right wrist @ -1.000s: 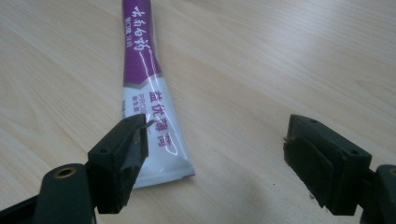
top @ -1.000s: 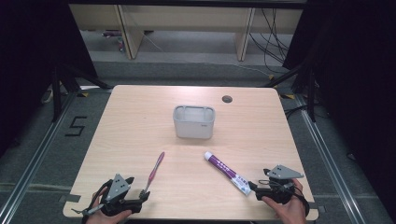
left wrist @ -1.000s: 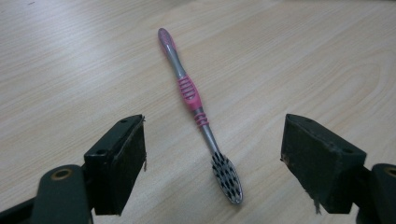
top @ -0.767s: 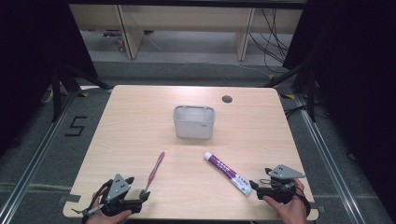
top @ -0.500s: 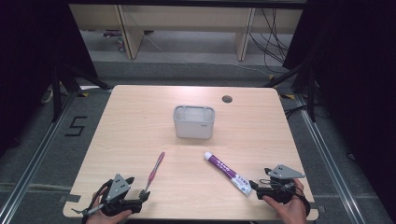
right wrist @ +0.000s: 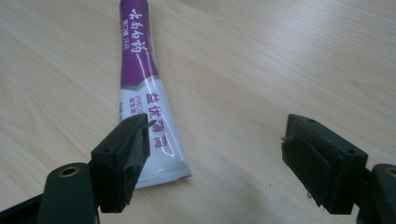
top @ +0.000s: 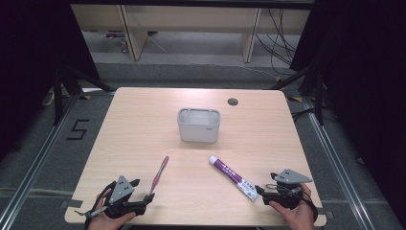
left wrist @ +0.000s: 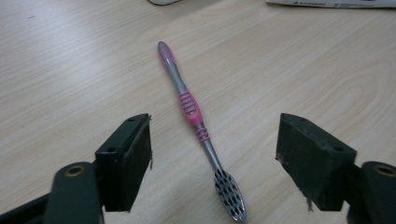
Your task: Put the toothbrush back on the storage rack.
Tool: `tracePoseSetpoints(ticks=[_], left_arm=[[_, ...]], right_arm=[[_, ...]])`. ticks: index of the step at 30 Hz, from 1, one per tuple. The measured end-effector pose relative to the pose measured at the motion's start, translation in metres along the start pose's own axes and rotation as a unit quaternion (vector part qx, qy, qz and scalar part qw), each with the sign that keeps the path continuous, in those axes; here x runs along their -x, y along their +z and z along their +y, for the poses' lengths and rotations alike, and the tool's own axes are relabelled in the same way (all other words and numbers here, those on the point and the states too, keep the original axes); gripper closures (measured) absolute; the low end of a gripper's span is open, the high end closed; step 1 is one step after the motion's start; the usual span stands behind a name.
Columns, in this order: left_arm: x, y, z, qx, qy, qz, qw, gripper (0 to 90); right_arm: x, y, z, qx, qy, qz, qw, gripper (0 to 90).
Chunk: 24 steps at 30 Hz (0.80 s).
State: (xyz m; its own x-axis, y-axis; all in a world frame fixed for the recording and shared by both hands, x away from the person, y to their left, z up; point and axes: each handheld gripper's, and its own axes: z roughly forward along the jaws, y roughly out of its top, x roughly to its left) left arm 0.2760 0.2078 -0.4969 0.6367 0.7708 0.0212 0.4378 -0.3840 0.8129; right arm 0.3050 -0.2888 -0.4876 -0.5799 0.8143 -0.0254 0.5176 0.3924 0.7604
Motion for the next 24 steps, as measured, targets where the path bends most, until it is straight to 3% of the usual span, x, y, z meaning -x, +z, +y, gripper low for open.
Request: tracePoseSetpoints(ticks=[2, 7, 9, 10, 12, 13, 15, 16, 17, 18, 23, 24], left_arm=[[-0.001, 0.003, 0.001, 0.011, -0.003, -0.001, 0.9999, 30.9], [-0.009, 0.007, 0.007, 0.003, 0.008, 0.002, 1.0000, 37.8], [-0.012, 0.009, 0.008, 0.004, 0.004, -0.005, 1.0000, 41.6], [-0.014, 0.010, 0.011, 0.017, -0.015, -0.018, 0.9996, 45.6], [-0.015, 0.011, 0.013, 0.019, -0.014, -0.018, 0.9996, 52.4], [-0.015, 0.011, 0.014, 0.018, -0.010, -0.015, 0.9997, 52.4], [-0.016, 0.014, 0.017, 0.014, -0.002, -0.012, 0.9998, 65.6], [-0.019, 0.016, 0.020, -0.001, 0.023, -0.007, 0.9997, 69.8], [-0.019, 0.016, 0.020, -0.001, 0.023, -0.007, 0.9997, 72.6], [-0.019, 0.018, 0.022, -0.007, 0.039, 0.002, 0.9992, 76.2], [-0.023, 0.025, 0.030, -0.002, 0.064, -0.003, 0.9979, 89.0], [-0.026, 0.027, 0.033, 0.002, 0.085, -0.004, 0.9963, 89.3]], right_arm=[[0.000, 0.000, 0.000, -0.001, 0.003, 0.001, 1.0000, 24.2], [-0.001, 0.001, 0.000, -0.007, 0.011, 0.012, 0.9998, 24.3], [0.000, 0.001, 0.000, 0.000, -0.003, 0.001, 1.0000, 24.5], [-0.001, 0.000, -0.001, -0.003, 0.007, -0.006, 1.0000, 24.5], [-0.001, 0.001, -0.001, -0.001, 0.015, 0.001, 0.9999, 24.6], [-0.001, 0.001, -0.001, -0.001, 0.015, 0.001, 0.9999, 24.6], [-0.002, 0.000, -0.001, -0.007, 0.024, 0.000, 0.9997, 24.6], [-0.001, 0.001, 0.000, -0.007, 0.010, 0.007, 0.9999, 24.7], [0.000, 0.001, 0.000, -0.006, 0.008, 0.007, 0.9999, 24.8], [-0.001, 0.001, 0.000, -0.006, 0.009, 0.009, 0.9999, 24.9], [-0.001, 0.001, -0.001, -0.006, 0.008, 0.009, 0.9999, 24.9], [-0.001, 0.000, -0.001, -0.006, 0.013, 0.005, 0.9999, 24.9]])
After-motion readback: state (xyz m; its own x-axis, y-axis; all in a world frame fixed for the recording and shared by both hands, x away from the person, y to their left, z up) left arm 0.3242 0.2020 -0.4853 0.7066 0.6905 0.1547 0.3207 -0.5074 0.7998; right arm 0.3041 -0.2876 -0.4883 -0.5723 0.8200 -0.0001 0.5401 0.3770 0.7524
